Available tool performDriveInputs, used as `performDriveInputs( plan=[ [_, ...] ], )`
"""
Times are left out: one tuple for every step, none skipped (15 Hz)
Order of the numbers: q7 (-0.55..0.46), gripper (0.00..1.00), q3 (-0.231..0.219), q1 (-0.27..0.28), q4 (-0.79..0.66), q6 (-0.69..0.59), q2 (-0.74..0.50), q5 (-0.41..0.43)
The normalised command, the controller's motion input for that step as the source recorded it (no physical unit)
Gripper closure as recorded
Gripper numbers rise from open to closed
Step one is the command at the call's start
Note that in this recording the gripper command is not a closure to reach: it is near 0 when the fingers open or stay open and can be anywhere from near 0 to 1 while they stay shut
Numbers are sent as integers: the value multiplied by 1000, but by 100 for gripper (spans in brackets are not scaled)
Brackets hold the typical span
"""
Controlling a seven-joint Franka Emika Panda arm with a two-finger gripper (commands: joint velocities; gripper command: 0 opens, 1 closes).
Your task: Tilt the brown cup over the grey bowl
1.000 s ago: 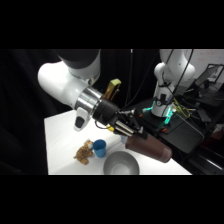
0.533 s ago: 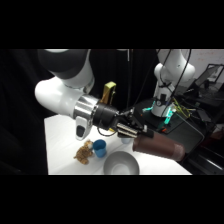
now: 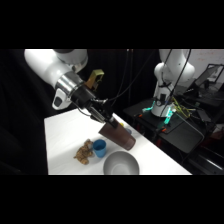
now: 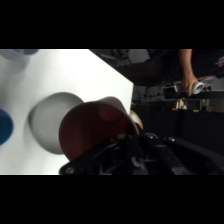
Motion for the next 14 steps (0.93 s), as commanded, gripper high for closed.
performDriveInputs(
  plan=[
    [-15,18,-74,-37,-606,509,-621,-442],
    [19,18,-63,-42,-630,563,-613,-407],
    [52,18,-57,-32,-666,630,-611,-354],
    [76,18,-57,-30,-708,690,-607,-307],
    [111,18,-52,-13,-724,738,-583,-284],
    [140,17,-52,-3,-734,782,-545,-275],
    [179,17,-48,10,-728,820,-503,-263],
    [200,18,-53,13,-740,859,-462,-263],
    [216,18,-59,11,-750,886,-434,-266],
    [259,18,-71,5,-752,891,-399,-270],
    [334,18,-78,10,-698,862,-340,-288],
    [400,18,-84,14,-632,838,-264,-307],
    [472,18,-86,25,-575,801,-225,-326],
    [557,18,-93,43,-524,750,-189,-364]
  ],
)
